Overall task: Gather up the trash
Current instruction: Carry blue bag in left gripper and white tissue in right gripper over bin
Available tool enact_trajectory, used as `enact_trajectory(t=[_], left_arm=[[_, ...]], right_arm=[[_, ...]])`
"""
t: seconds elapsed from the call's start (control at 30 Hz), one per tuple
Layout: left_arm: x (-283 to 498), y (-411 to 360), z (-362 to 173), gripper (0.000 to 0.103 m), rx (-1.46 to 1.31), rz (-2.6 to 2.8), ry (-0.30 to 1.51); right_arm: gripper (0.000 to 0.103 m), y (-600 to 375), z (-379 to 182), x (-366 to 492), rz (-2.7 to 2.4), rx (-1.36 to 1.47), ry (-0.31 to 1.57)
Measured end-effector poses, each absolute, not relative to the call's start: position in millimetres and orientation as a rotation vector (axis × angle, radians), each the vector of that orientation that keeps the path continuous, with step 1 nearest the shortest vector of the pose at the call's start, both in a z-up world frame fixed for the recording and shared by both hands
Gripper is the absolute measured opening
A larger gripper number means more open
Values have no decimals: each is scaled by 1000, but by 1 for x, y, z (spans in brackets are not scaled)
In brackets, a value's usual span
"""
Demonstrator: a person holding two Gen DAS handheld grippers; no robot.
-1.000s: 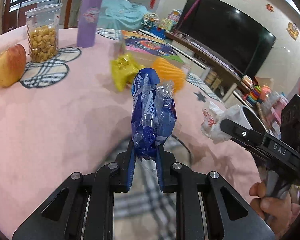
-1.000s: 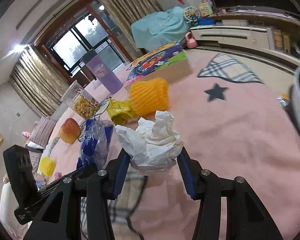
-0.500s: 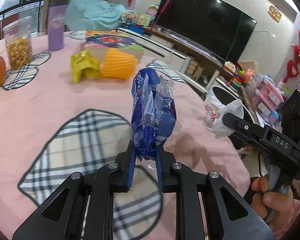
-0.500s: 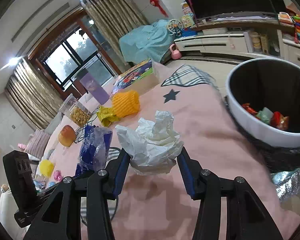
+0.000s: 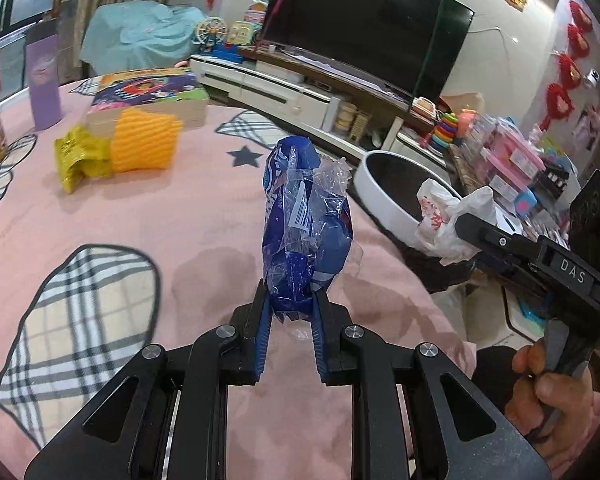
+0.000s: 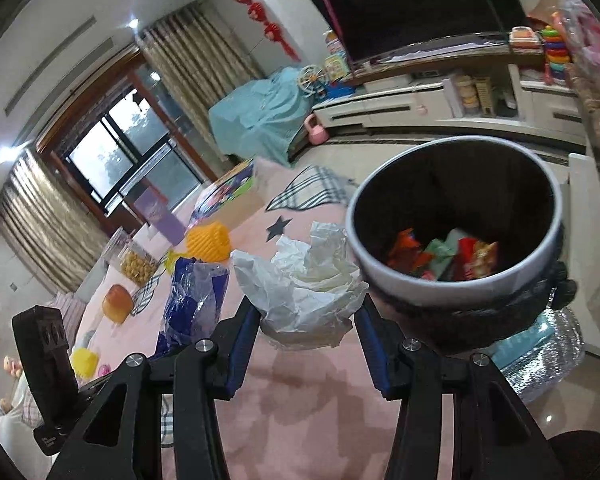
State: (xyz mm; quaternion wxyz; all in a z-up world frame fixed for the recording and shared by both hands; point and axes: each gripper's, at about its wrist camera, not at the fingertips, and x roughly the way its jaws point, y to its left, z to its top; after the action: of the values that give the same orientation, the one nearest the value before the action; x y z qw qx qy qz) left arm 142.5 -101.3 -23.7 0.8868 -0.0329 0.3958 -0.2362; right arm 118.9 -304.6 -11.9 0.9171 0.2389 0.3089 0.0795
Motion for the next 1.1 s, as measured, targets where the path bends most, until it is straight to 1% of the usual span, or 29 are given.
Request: enact_trajectory(t=[0.6,1.1], left_arm=[[155,-160,-22,17,17,-555,836],[170,-200,-16,17,73,-596,843]], right_arm=[[50,-360,-11,111,73,538,595],[52,-385,-13,116,24,542,610]])
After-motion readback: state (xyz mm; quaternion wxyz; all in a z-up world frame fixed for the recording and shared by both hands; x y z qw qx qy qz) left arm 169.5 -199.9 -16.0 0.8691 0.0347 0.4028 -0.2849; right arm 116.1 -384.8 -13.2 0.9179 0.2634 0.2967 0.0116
